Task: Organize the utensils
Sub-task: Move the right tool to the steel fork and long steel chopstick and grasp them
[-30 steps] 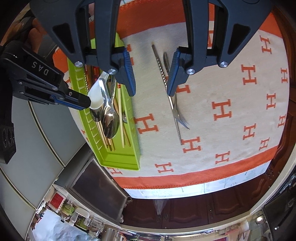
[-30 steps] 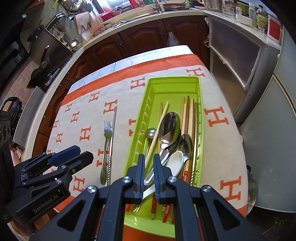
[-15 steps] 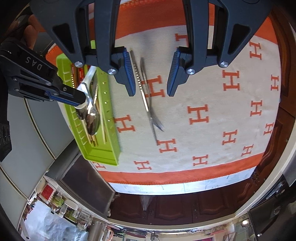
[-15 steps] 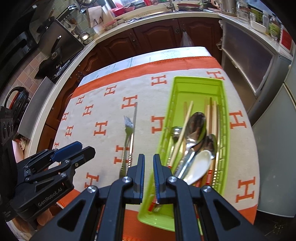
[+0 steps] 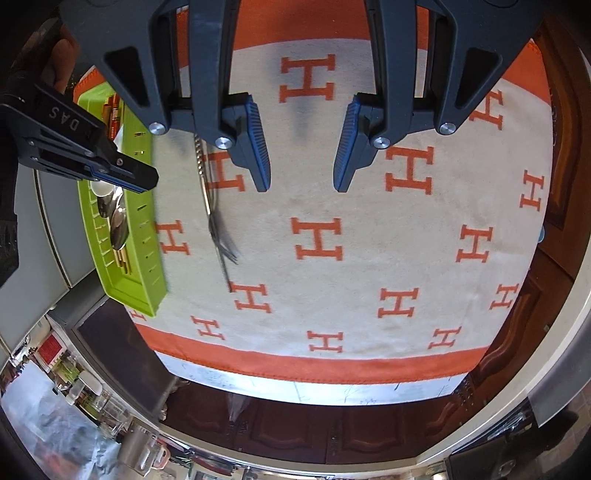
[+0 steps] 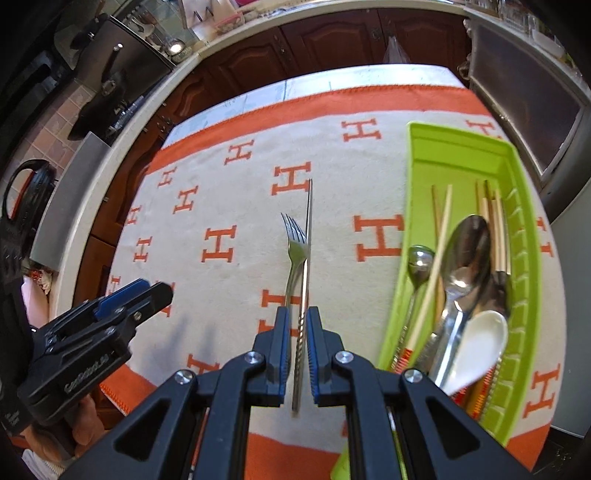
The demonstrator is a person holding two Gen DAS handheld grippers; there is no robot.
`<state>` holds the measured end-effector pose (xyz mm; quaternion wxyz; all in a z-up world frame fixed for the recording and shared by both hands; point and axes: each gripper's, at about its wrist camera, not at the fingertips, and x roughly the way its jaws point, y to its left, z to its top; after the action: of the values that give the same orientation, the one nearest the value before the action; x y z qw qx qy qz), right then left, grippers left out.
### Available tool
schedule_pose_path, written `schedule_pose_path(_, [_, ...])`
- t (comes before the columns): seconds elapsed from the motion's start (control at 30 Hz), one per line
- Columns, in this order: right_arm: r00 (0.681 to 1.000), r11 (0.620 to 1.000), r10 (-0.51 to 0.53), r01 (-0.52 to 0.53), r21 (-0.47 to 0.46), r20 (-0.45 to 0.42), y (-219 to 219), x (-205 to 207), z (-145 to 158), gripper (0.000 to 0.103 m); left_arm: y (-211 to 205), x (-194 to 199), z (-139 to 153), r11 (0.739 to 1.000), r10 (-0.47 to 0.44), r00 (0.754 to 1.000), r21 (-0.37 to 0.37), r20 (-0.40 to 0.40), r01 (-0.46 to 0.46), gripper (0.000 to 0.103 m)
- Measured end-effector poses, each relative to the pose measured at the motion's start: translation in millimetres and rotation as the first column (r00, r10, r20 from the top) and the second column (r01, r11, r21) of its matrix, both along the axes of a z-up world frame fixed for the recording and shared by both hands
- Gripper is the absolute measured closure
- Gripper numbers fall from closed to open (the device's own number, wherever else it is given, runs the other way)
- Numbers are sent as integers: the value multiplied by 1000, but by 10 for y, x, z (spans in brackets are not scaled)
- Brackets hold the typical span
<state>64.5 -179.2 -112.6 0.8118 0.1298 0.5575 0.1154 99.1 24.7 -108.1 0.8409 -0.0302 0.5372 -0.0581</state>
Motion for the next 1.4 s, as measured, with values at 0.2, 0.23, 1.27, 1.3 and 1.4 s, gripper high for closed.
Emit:
schedule_pose_path(0.2, [998,1000,1,-3,-30,-62,116,181,-255,94,58,57,-139,1000,2,1000,-6,-23,-2,71])
schedule_pose_path(0.23, [997,999,5,-8,-37,-71,145,205,-297,94,62,66,-154,1000,3,1000,-8,-25,-3,71])
schedule_pose_path(1.27, [998,986,-23,32,-161,55,199,288,-355,98,-111,336,-512,992,-40,993,-125,-107,27,71])
schedule_pose_path(1.3, [998,988,-29,38,-147,63,164,263,-321,98,-141,355,-525,991,-44,993,-133,-107,30,71])
schedule_pose_path(1.4, [996,992,-39,48,-118,81,85,210,-237,98,-241,435,-586,986,-58,992,-162,-108,39,71])
